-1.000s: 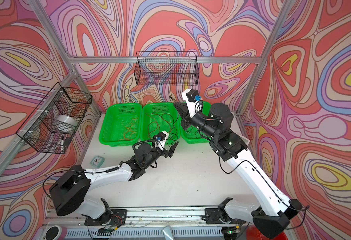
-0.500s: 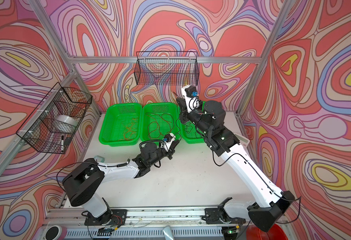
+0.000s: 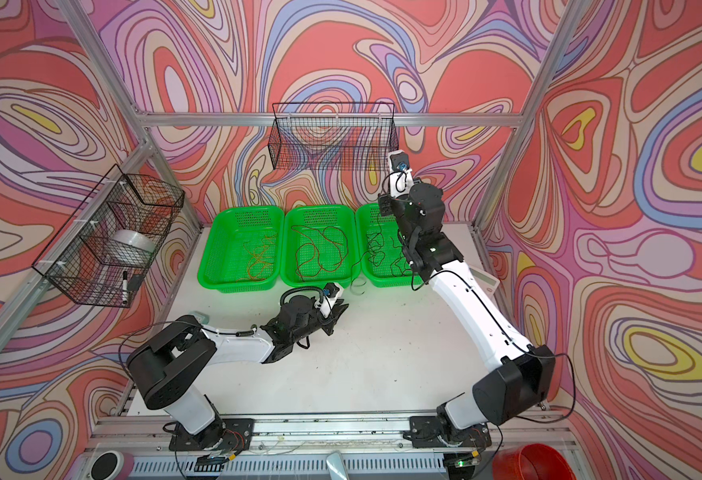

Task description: Untangle the cables

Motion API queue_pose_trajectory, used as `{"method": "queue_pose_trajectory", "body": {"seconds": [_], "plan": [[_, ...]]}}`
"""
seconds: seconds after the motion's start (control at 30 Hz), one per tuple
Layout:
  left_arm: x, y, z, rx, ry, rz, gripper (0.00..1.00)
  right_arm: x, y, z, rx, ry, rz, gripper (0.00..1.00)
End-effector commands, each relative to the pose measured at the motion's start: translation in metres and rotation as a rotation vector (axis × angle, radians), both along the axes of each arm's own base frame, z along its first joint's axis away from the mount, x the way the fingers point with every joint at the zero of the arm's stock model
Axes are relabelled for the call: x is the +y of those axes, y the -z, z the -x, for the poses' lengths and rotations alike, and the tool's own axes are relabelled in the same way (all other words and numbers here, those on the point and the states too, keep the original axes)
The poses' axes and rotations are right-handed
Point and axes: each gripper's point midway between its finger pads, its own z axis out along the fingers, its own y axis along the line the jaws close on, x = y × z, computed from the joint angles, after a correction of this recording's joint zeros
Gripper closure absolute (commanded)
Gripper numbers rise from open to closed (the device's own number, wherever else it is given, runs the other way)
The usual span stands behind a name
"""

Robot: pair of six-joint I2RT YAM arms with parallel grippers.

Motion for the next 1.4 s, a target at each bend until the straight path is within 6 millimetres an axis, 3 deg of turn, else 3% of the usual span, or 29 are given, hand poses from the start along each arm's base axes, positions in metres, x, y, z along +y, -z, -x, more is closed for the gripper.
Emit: {"method": "queue_pose_trajectory", "body": {"seconds": [0.0,0.13,0.33,0.43,0.6,0.73,1.0,1.07,1.1,1.17,1.23,1.27,1.3,1.37], "plan": [[0.000,-0.021,0.001,-0.010,0.006,0.023,0.48,-0.019,-0.011,-0.017,-0.061,0.104,0.039,1.00],[0.002,-0.034,0.003,-0.022,0.022,0.002,0.41,-0.020,0.000,-0.039,-0.047,0.110,0.045,1.00],[0.015,-0.060,0.002,-0.064,-0.016,-0.003,0.37,-0.023,0.047,-0.079,0.005,0.185,0.114,1.00],[0.023,-0.073,0.003,-0.084,-0.033,-0.016,0.36,-0.021,0.099,-0.102,0.079,0.211,0.152,1.00],[0.051,-0.092,-0.003,-0.109,-0.120,-0.035,0.33,-0.027,0.172,-0.116,0.187,0.264,0.135,1.00],[0.074,-0.105,-0.004,-0.139,-0.179,-0.036,0.32,-0.048,0.209,-0.119,0.249,0.309,0.060,1.00],[0.102,-0.110,0.002,-0.164,-0.243,-0.054,0.31,-0.109,0.238,-0.117,0.337,0.421,-0.024,1.00],[0.108,-0.112,0.002,-0.170,-0.263,-0.059,0.31,-0.113,0.255,-0.119,0.395,0.390,-0.013,1.00],[0.111,-0.112,0.001,-0.171,-0.278,-0.065,0.30,-0.112,0.263,-0.120,0.432,0.367,0.004,0.98],[0.121,-0.111,0.000,-0.169,-0.314,-0.077,0.28,-0.109,0.278,-0.118,0.486,0.340,0.030,0.75],[0.136,-0.110,-0.003,-0.164,-0.374,-0.095,0.25,-0.110,0.285,-0.111,0.524,0.343,0.014,0.42],[0.147,-0.109,-0.004,-0.156,-0.415,-0.099,0.23,-0.108,0.286,-0.105,0.534,0.329,0.003,0.19],[0.159,-0.108,-0.005,-0.146,-0.453,-0.100,0.21,-0.105,0.285,-0.101,0.541,0.310,-0.010,0.02],[0.185,-0.104,-0.007,-0.133,-0.542,-0.100,0.12,-0.101,0.288,-0.091,0.575,0.281,-0.036,0.02]]}}
